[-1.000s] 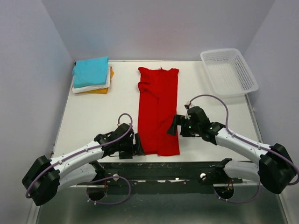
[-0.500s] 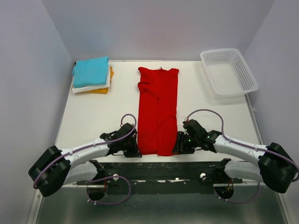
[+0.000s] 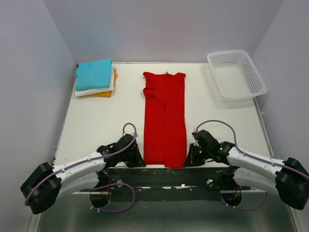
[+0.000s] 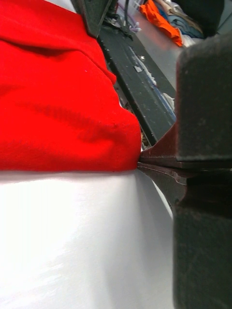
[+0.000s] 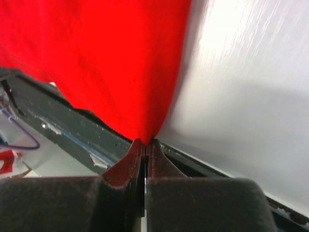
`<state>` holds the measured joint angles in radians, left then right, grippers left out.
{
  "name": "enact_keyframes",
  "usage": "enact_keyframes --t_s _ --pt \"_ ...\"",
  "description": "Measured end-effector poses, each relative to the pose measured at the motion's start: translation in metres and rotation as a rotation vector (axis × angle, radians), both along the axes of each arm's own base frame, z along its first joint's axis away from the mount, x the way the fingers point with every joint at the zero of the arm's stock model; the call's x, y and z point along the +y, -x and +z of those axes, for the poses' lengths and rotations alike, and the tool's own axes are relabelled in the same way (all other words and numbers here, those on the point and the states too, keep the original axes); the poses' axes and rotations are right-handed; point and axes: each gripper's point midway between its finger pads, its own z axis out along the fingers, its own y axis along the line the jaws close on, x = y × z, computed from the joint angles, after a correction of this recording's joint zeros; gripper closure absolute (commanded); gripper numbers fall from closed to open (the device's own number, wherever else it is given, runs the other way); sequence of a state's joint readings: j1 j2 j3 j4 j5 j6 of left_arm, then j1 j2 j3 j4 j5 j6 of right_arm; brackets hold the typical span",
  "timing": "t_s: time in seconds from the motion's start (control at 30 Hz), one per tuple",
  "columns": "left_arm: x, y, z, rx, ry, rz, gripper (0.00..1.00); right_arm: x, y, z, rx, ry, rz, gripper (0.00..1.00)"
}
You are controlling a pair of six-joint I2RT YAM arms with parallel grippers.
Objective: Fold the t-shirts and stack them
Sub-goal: Grab the bottom of the folded rectangular tshirt with both arms, then fold the folded rectangular tshirt in 1/3 of the way
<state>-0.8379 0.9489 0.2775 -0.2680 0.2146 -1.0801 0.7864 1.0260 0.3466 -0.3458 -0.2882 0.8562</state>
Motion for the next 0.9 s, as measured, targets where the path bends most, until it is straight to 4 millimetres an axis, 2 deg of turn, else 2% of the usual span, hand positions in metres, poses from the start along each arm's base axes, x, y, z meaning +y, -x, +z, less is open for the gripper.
enact_keyframes --t_s 0.2,0.57,0.73,0.9 --pt "-0.003 0.014 0.0 -0.008 0.045 -0.048 1.0 0.002 0.013 0.008 0.021 -0.07 0.028 0.99" --pt "-0.004 0.01 0.003 -0.013 0.013 -0.054 1.0 0.003 0.014 0.003 0.044 -0.056 0.023 0.99" --pt "-0.012 0.0 0.015 -0.054 0.023 -0.065 1.0 0.012 0.001 0.017 -0.002 -0.075 0.017 0.99" --pt "-0.022 -0.016 0.031 -0.114 0.028 -0.072 1.0 0.023 -0.032 0.044 -0.134 -0.082 -0.026 0.99"
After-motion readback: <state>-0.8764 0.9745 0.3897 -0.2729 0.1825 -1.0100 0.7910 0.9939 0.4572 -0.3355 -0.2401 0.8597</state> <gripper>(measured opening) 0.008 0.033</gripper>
